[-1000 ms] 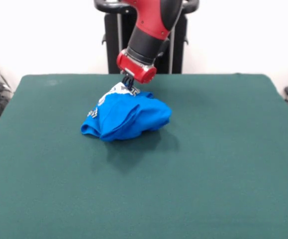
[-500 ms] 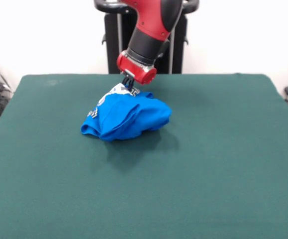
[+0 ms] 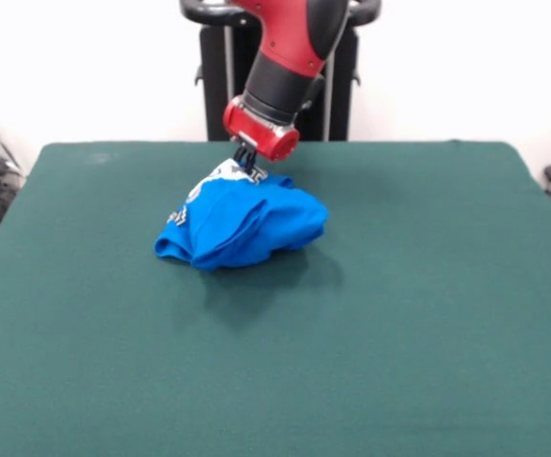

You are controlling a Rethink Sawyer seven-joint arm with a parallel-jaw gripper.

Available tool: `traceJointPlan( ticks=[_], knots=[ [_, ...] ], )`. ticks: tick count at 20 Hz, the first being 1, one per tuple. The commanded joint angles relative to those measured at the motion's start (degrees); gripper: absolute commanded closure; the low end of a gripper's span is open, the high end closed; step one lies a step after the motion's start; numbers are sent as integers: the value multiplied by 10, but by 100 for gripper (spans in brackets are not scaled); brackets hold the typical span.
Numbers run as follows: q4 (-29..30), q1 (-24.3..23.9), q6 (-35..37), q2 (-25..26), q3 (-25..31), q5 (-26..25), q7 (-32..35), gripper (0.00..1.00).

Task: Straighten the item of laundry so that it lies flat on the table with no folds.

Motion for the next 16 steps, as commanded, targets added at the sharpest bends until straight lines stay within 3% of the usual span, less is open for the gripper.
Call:
traceJointPlan(
  ticks=[1,7,13,16],
  knots=[
    [-20,5,25,0,63,-12,62,100],
    [-32,22,12,9,42,-6,50,100],
    [-55,15,143,-54,46,-9,7,100],
    [-78,-9,173,-64,68,-17,2,100]
  ],
)
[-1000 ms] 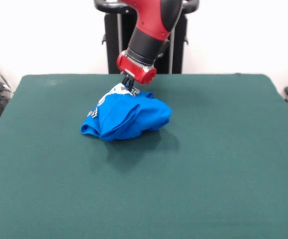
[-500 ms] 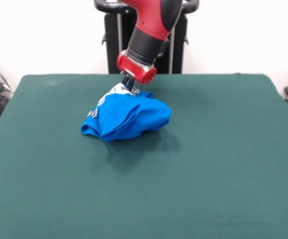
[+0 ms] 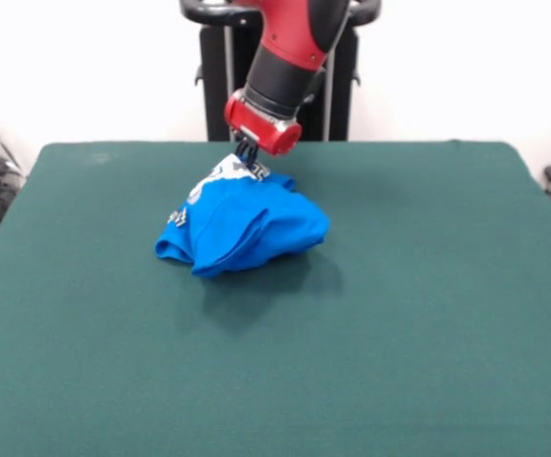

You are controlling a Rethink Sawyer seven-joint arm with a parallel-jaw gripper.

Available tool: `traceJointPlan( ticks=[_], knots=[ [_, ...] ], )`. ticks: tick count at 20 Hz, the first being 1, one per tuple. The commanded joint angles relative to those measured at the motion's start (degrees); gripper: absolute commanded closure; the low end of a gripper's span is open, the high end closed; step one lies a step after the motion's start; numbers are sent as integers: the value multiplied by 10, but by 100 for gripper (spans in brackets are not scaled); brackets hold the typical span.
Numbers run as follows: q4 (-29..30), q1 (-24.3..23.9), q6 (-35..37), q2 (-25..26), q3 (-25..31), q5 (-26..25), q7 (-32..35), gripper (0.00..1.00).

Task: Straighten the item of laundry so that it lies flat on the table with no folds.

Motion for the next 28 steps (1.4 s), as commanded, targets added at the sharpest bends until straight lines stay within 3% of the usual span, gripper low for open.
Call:
traceJointPlan(
  ticks=[1,7,14,15,23,28],
  knots=[
    [-82,-17,129,-38,76,-15,2,100],
    [-123,-13,181,-44,76,-13,2,100],
    [-125,3,201,-38,61,-19,15,100],
    [-131,15,219,-34,48,-17,14,0],
    [-138,-30,399,-106,104,-9,-2,0],
    [-145,-46,431,-122,125,-7,1,0]
  ],
)
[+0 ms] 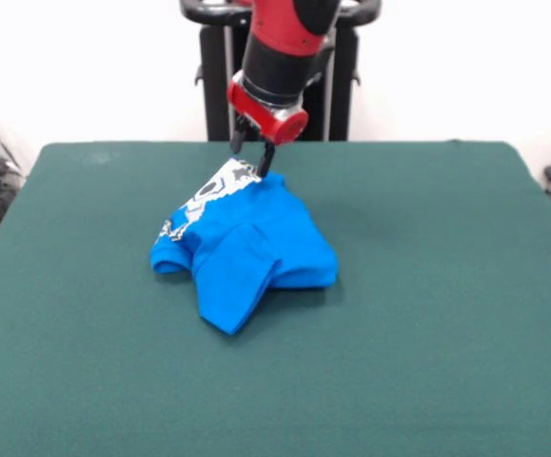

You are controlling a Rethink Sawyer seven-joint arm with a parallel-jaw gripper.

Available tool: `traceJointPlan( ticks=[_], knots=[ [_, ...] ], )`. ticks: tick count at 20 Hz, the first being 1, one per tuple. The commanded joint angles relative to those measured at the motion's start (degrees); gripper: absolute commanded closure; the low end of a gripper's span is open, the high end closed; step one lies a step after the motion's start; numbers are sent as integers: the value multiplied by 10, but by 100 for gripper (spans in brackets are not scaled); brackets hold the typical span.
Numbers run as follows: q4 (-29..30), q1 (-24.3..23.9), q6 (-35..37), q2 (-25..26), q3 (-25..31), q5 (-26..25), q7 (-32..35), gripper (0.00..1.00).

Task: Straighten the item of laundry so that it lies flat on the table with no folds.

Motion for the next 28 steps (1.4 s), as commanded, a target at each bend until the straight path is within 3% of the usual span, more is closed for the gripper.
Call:
traceJointPlan(
  ticks=[1,13,19,21,23,25,28],
  knots=[
    [-62,-3,83,-19,89,7,10,0],
    [-165,79,-82,109,20,40,103,0],
    [-214,91,-88,144,13,27,61,0],
    [-247,110,-76,177,-19,5,33,0],
    [-254,131,-122,214,-52,6,45,0],
    [-245,129,-136,216,-50,2,49,0],
    [-231,123,-104,181,-35,-10,36,0]
  ],
)
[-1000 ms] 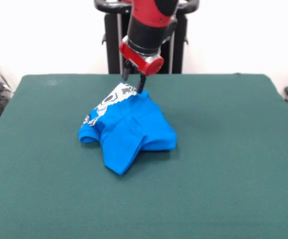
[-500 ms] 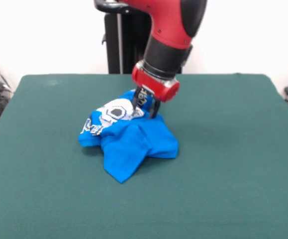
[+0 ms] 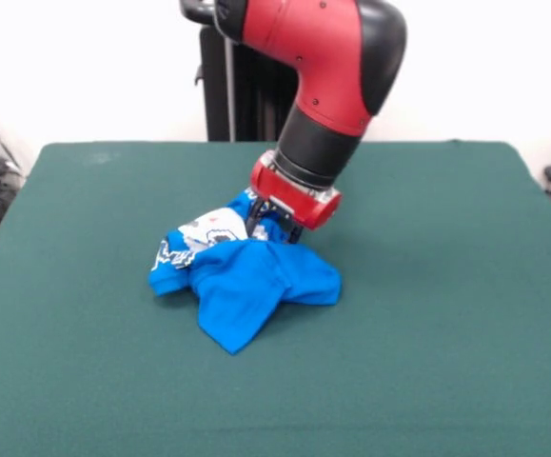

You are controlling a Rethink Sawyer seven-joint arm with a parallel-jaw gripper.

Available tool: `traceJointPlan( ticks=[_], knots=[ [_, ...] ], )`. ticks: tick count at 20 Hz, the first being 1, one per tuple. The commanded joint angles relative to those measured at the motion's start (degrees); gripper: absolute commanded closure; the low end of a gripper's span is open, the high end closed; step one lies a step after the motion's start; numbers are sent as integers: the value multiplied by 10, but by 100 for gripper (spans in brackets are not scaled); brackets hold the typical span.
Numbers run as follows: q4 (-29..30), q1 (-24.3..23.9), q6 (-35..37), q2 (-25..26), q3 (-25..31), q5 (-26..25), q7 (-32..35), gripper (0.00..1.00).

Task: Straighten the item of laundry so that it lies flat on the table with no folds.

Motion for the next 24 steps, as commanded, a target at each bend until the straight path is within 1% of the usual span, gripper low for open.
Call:
traceJointPlan(
  ticks=[1,7,9,12,15,17,21,22,24],
  knots=[
    [-47,7,-16,24,28,-16,32,0],
    [-74,-14,51,-8,50,-12,13,0],
    [-80,-16,88,-19,53,-9,7,0],
    [-76,-21,111,-38,62,-5,9,0],
    [-71,-32,150,-69,84,-1,4,0],
    [-73,-41,202,-93,98,3,-6,0],
    [-92,-70,337,-134,135,4,-44,0],
    [-92,-78,358,-145,146,4,-54,0],
    [-86,-94,360,-157,166,9,-58,0]
  ],
)
